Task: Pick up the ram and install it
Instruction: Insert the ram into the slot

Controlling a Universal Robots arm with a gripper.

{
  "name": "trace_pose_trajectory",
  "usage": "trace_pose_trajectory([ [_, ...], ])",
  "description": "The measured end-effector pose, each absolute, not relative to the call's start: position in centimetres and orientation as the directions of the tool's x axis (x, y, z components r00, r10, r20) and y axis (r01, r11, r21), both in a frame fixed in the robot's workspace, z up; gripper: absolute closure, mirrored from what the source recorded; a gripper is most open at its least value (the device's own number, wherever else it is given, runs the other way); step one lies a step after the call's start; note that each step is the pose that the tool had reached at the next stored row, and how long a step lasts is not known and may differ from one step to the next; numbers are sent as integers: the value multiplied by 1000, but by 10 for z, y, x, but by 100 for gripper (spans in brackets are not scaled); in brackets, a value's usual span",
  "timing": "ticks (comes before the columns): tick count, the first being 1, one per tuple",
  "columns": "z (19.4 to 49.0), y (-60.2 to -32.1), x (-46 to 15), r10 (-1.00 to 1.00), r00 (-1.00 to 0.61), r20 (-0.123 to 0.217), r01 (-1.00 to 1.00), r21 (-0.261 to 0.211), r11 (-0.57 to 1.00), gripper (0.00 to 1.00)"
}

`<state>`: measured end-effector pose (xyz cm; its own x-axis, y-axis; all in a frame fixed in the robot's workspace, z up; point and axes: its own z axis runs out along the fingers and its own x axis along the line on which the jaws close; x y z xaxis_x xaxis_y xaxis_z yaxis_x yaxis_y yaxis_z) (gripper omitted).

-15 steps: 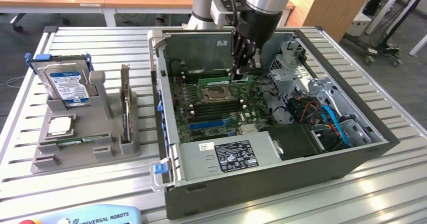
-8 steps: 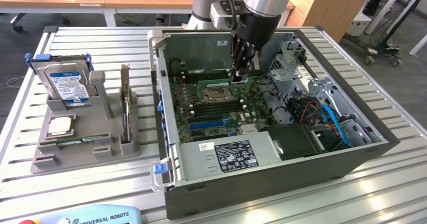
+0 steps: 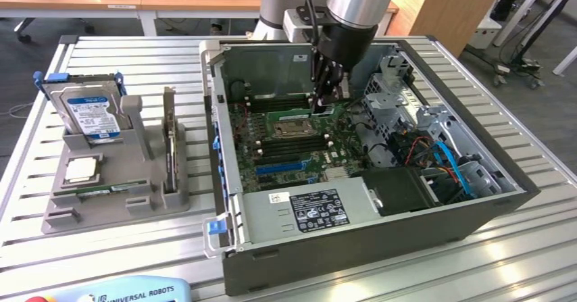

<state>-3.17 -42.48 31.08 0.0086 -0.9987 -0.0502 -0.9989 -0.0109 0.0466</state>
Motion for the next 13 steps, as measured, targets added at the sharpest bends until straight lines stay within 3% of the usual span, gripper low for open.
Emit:
trace_pose_trajectory([
  [13, 301, -425, -32, -999, 9, -50, -999, 47, -11, 89],
])
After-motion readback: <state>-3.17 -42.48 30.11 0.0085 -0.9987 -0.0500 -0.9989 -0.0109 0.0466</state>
